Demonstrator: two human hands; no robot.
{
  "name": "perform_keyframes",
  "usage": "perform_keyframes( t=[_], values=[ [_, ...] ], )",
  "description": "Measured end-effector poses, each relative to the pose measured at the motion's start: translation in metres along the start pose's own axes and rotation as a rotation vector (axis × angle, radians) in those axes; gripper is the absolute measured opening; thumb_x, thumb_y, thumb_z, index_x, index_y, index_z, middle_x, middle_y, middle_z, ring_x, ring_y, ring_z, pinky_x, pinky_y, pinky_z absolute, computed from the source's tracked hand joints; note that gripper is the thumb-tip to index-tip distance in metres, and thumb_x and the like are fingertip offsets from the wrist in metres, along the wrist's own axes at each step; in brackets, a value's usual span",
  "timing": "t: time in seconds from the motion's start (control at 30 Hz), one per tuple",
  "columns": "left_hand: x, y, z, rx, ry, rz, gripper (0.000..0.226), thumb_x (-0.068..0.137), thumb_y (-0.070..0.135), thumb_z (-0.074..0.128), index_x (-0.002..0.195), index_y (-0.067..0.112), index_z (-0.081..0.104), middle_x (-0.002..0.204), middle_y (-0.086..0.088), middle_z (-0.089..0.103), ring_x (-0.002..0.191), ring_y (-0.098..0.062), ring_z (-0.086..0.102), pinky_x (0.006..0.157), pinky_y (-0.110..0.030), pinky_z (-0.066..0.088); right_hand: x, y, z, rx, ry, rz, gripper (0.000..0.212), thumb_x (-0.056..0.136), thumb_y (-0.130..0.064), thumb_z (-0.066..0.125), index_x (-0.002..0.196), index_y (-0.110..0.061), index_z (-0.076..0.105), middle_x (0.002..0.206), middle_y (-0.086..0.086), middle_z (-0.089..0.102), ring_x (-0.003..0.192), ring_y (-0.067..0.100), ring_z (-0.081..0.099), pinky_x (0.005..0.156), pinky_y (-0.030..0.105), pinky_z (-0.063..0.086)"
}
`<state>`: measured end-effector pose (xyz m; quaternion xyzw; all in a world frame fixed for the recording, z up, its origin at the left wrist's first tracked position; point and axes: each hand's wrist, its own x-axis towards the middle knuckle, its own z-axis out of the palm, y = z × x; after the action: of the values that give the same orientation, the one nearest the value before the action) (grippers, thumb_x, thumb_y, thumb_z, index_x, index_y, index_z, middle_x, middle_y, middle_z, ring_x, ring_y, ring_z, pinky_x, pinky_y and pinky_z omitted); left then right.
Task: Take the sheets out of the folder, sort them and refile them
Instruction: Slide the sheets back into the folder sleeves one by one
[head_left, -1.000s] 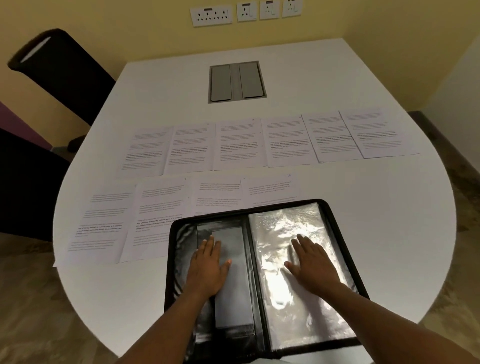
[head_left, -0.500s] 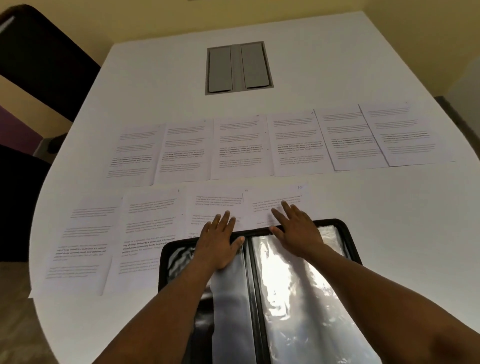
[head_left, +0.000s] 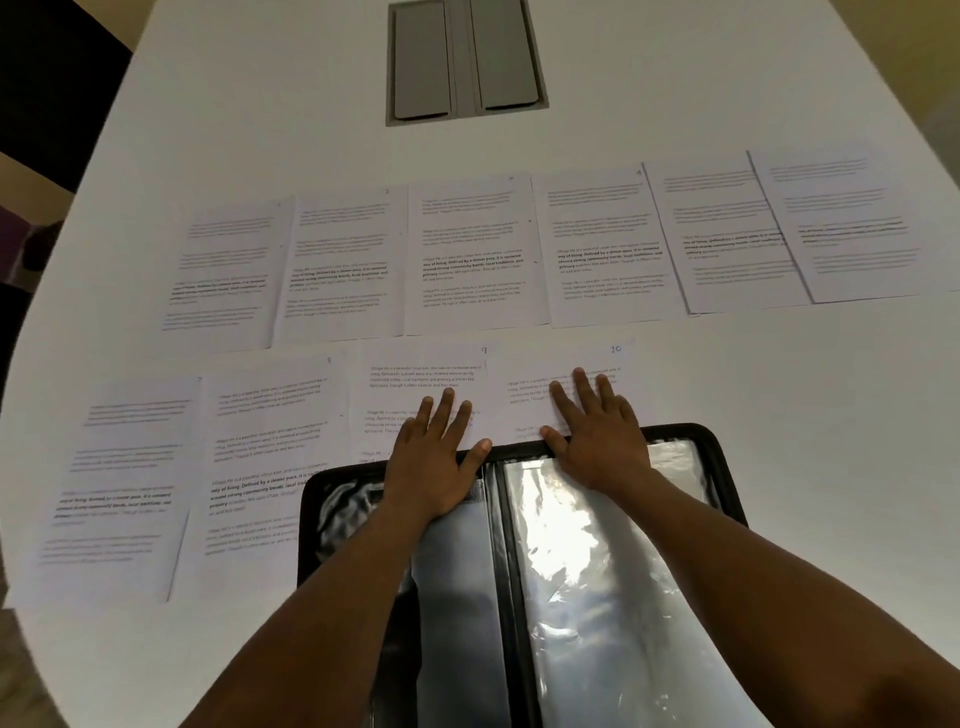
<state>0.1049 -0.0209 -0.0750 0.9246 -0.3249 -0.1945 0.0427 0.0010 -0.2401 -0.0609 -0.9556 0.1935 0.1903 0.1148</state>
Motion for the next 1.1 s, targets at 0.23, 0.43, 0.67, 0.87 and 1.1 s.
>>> perform_keyframes(
  t=[0.23, 0.43, 0.67, 0.87, 1.1],
  values=[
    [0.006, 0.007, -0.002, 0.004, -0.011, -0.034, 0.079, 0.086, 0.073, 0.003, 0.153, 0.032, -0.003, 0.16, 0.005, -0.017, 0.148, -0.021, -0.013, 0.12, -0.043, -0.001, 0.006, 0.003, -0.005, 0.063, -0.011, 0.053, 0.069, 0.099, -0.058, 0.021, 0.154, -0.032, -0.012, 0.161, 0.002, -0.02, 0.149, 0.028, -0.016, 0.12, 0.048, -0.003],
    [0.005, 0.008, -0.002, 0.002, -0.014, -0.045, 0.076, 0.091, 0.071, 0.014, 0.153, 0.033, -0.007, 0.159, 0.005, -0.019, 0.147, -0.02, -0.017, 0.12, -0.042, -0.005, 0.011, 0.006, -0.01, 0.081, -0.03, 0.073, 0.07, 0.099, -0.057, 0.021, 0.153, -0.032, -0.014, 0.16, 0.001, -0.023, 0.148, 0.027, -0.02, 0.12, 0.05, -0.005],
    [0.006, 0.008, 0.0, -0.002, -0.016, -0.052, 0.076, 0.09, 0.071, 0.015, 0.152, 0.034, -0.008, 0.159, 0.006, -0.021, 0.147, -0.02, -0.019, 0.118, -0.042, -0.007, 0.021, 0.008, -0.015, 0.098, -0.034, 0.097, 0.069, 0.099, -0.056, 0.022, 0.154, -0.032, -0.013, 0.161, 0.001, -0.023, 0.148, 0.027, -0.019, 0.12, 0.05, -0.006],
    [0.006, 0.009, -0.001, 0.003, -0.024, -0.058, 0.076, 0.091, 0.071, 0.016, 0.152, 0.033, -0.009, 0.158, 0.005, -0.022, 0.146, -0.02, -0.019, 0.118, -0.041, -0.008, 0.02, 0.01, -0.021, 0.109, -0.016, 0.073, 0.069, 0.1, -0.055, 0.024, 0.155, -0.03, -0.009, 0.162, 0.003, -0.017, 0.149, 0.027, -0.015, 0.121, 0.048, -0.005],
    [-0.02, 0.021, -0.001, -0.049, 0.144, -0.04, 0.073, 0.095, 0.064, 0.015, 0.154, 0.023, -0.003, 0.159, 0.002, -0.015, 0.147, -0.016, -0.014, 0.119, -0.036, -0.007, -0.032, -0.009, -0.01, 0.099, 0.208, -0.018, 0.076, 0.091, -0.062, 0.004, 0.156, -0.023, 0.015, 0.164, 0.002, 0.004, 0.151, 0.019, -0.001, 0.122, 0.04, -0.001]
  ],
)
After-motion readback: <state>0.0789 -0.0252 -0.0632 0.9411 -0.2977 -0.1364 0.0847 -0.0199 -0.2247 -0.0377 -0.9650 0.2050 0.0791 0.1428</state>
